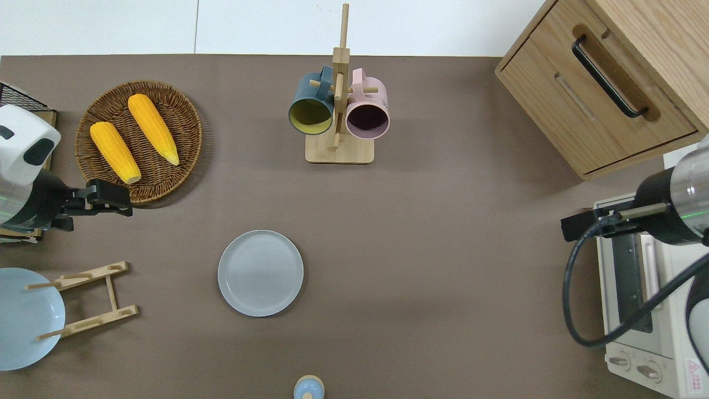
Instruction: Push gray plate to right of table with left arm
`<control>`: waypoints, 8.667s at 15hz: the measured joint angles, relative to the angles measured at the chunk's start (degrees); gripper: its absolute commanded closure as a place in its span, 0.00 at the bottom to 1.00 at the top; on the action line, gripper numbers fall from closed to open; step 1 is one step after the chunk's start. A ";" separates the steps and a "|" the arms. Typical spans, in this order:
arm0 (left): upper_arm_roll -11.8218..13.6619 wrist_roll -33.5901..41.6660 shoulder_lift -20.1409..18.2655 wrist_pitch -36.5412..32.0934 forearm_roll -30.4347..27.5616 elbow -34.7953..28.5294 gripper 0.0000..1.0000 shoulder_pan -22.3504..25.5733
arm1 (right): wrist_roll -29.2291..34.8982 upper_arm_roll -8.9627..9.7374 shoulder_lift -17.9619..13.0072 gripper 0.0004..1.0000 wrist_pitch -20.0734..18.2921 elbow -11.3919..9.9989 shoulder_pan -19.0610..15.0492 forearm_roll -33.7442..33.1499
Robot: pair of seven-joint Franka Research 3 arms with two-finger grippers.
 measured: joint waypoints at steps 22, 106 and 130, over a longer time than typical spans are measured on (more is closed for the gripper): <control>-7.42 -12.39 -4.93 38.78 1.00 -38.22 0.00 -2.80 | 0.00 0.00 0.00 0.02 0.00 0.00 0.00 0.00; -10.35 -75.19 9.06 47.68 11.75 -28.42 0.79 -34.34 | 0.00 0.00 0.00 0.02 0.00 0.00 0.00 0.00; -9.13 -62.67 1.25 29.40 12.34 -21.29 0.00 -26.68 | 0.00 0.00 0.00 0.02 0.00 0.00 0.00 0.00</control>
